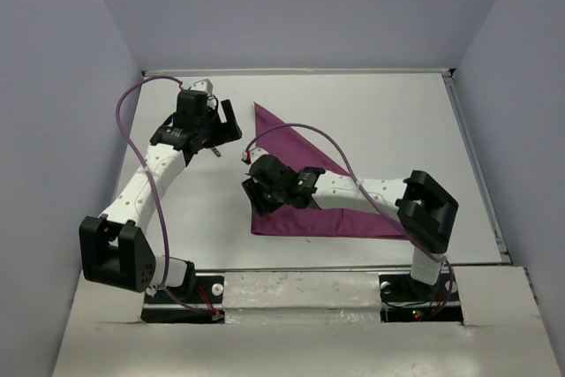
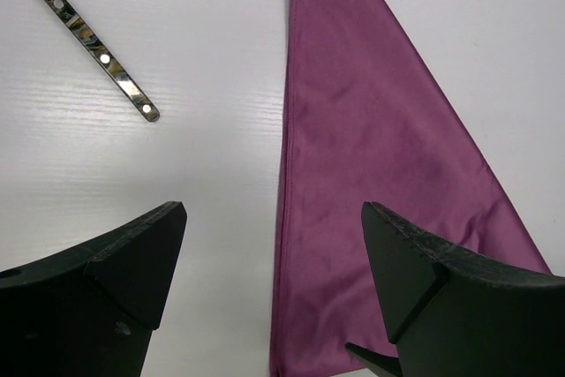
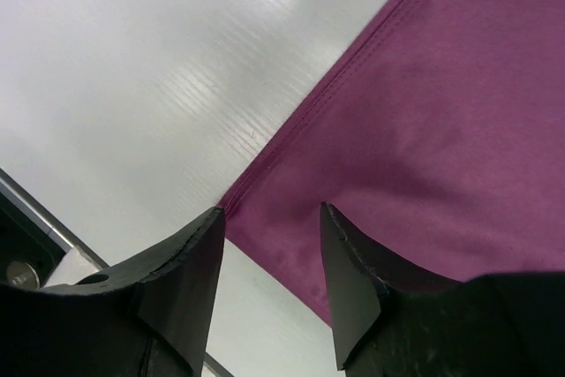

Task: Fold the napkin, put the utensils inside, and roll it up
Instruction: Fold the napkin at the center of the board.

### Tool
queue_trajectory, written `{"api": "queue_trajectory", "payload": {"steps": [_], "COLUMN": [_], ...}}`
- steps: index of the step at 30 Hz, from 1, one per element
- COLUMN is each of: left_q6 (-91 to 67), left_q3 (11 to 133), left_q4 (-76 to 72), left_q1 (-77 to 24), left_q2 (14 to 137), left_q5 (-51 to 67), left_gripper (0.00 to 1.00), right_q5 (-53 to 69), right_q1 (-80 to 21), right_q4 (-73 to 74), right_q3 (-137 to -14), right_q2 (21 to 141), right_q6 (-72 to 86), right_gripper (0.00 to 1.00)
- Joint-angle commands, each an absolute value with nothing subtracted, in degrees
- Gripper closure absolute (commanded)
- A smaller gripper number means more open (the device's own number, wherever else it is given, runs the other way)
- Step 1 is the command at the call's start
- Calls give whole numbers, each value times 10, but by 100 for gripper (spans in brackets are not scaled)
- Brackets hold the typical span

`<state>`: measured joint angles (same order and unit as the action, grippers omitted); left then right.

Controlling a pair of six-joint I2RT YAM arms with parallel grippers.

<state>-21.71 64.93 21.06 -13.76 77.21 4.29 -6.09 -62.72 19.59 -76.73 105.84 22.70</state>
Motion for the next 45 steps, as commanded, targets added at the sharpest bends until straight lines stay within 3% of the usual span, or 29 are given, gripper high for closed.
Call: {"api": "queue_trajectory", "payload": {"steps": [1,8,14,21,28,32,45], "left_q6": [-216,-209,-227,-250,-243,-232,-216], "left_q3": [646,610,612,660,728,752,781], "left_q4": [212,211,186,131,127,129,147], "left_q1": [-134,-179,-242,-269,-272,-272,-272], "left_q2": [766,778,824,904,1002,1038,1091], "left_q5": [56,115,129,155,130,127,119], "left_gripper": [6,6,7,7,7,7,7], "right_q5": [-127,-123,-137,-137,-134,-160,-142], "right_q1": [-618,-500,-357,-257,-206,-179,-160], "right_q4": [205,253,336,389,431,457,410], "right_q3": [-745,-601,-518,-491,-450,-425,-323], "right_q2": [965,830,753,730,701,679,686], "right_q6": [243,343,425,451,524,561,589], "right_gripper": [47,47,59,67,71,64,65]}}
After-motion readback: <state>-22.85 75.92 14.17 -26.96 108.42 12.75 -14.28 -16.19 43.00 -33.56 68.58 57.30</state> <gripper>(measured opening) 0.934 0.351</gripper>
